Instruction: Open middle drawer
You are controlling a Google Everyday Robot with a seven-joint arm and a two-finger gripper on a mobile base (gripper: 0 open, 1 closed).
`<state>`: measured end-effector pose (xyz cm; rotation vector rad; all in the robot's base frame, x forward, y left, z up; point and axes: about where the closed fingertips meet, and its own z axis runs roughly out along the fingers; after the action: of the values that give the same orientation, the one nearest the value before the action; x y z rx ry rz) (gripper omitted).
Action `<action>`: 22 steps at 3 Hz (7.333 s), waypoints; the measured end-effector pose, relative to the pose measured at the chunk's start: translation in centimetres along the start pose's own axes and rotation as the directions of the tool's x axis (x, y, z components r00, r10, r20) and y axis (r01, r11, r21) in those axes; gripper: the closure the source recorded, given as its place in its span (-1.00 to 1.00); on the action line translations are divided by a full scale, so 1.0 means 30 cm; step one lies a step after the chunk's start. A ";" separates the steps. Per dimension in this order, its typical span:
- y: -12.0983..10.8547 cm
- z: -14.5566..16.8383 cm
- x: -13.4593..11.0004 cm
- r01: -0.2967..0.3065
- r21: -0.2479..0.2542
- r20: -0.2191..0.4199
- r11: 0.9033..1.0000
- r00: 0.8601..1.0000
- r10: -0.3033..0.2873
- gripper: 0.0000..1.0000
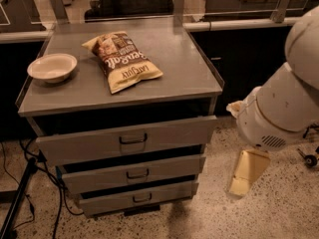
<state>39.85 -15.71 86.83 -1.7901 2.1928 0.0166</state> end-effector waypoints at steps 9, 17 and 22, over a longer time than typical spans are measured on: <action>0.392 0.807 -0.017 -0.097 -0.204 0.003 0.974 0.995 0.099 -1.00; 0.155 1.089 -0.214 -0.148 -0.034 0.223 0.988 0.963 0.152 -1.00; -0.015 1.340 -0.256 -0.200 -0.015 0.245 0.980 0.949 0.198 -1.00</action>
Offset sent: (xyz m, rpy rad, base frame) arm -0.0069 0.0043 -0.1348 -0.1418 0.1030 -0.0740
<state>50.84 -0.35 50.53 -1.4657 2.1767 0.2577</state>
